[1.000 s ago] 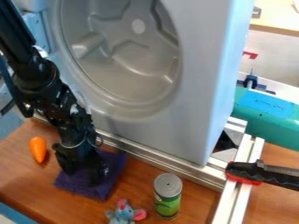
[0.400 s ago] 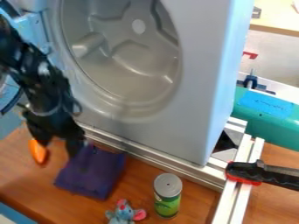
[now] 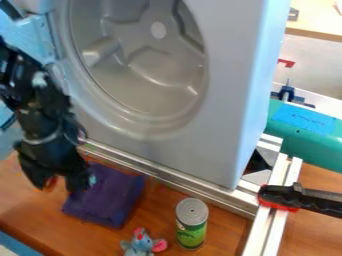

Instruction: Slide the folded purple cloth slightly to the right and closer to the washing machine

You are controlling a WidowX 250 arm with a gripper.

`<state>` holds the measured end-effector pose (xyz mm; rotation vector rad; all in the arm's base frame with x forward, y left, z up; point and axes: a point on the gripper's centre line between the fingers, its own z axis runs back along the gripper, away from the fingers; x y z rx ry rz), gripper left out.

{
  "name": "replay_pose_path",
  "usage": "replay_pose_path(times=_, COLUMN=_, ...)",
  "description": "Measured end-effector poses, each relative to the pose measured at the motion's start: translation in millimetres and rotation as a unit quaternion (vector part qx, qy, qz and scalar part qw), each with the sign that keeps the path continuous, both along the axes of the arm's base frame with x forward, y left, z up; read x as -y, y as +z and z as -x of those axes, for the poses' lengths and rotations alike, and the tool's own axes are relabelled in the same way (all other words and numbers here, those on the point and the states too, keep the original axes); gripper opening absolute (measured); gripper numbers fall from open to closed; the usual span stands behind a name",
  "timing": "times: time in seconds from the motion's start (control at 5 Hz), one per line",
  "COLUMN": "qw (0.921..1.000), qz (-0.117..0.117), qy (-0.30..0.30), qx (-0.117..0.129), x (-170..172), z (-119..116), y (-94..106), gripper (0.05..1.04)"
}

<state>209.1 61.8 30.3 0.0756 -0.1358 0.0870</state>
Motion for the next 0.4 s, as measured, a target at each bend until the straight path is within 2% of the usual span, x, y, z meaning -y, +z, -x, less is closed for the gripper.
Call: replay_pose_path(times=0.4, qw=0.9969, qz=0.021, qy=-0.073, qx=-0.021, x=62.0, z=38.7, y=1.2, gripper=1.0)
